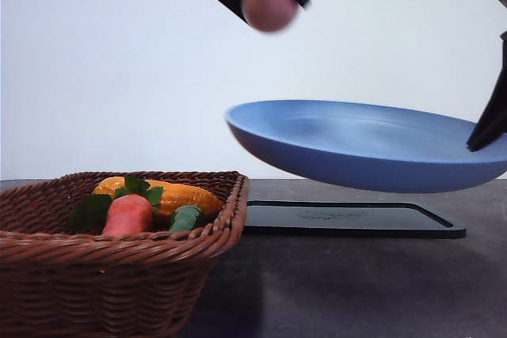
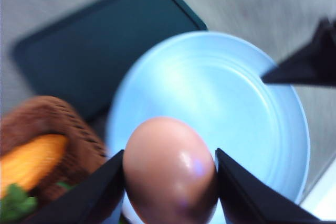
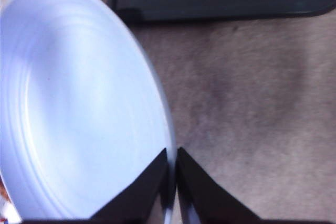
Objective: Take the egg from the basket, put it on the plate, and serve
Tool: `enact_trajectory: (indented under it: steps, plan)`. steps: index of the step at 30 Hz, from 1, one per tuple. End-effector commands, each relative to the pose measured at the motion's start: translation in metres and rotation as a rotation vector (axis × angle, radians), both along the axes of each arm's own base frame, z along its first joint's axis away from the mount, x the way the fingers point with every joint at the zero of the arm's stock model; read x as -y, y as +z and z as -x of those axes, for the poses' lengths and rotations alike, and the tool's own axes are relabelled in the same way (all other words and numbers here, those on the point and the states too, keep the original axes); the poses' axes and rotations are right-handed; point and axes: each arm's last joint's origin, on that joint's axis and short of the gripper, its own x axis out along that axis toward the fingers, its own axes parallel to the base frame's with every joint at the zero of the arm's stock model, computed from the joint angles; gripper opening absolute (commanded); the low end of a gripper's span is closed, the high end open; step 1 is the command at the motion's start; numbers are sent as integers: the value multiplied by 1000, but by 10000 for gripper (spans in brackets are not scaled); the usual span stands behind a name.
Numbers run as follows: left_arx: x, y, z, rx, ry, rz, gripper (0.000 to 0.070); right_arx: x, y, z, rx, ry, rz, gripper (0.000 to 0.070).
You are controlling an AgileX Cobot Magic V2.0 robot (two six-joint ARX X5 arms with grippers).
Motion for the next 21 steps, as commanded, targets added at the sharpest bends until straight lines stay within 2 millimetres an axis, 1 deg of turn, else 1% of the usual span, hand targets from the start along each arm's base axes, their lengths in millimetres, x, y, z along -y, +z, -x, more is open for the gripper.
enact_trajectory:
  steps: [1, 5, 11, 14, 18, 20, 21]
  plan:
    - [13, -7, 0, 3, -46, -25, 117, -3, 1, 0, -6, 13, -10, 0]
    - [29, -28, -1, -33, -68, -82, 117, -7, 0, 2, -27, 35, -6, 0]
    - [43, -55, -6, -78, -79, -154, 117, -7, -1, 4, -41, 43, -4, 0]
    - [47, -63, -6, -92, -82, -176, 118, -7, -1, 4, -41, 44, -2, 0]
    - [48, -65, -6, -97, -84, -184, 130, -7, -1, 4, -44, 46, -1, 0]
    - [49, -65, -5, -96, -87, -183, 204, -7, -2, 4, -47, 46, 1, 0]
    - [49, -65, -5, -96, -87, -182, 252, -7, -2, 5, -51, 46, 1, 0]
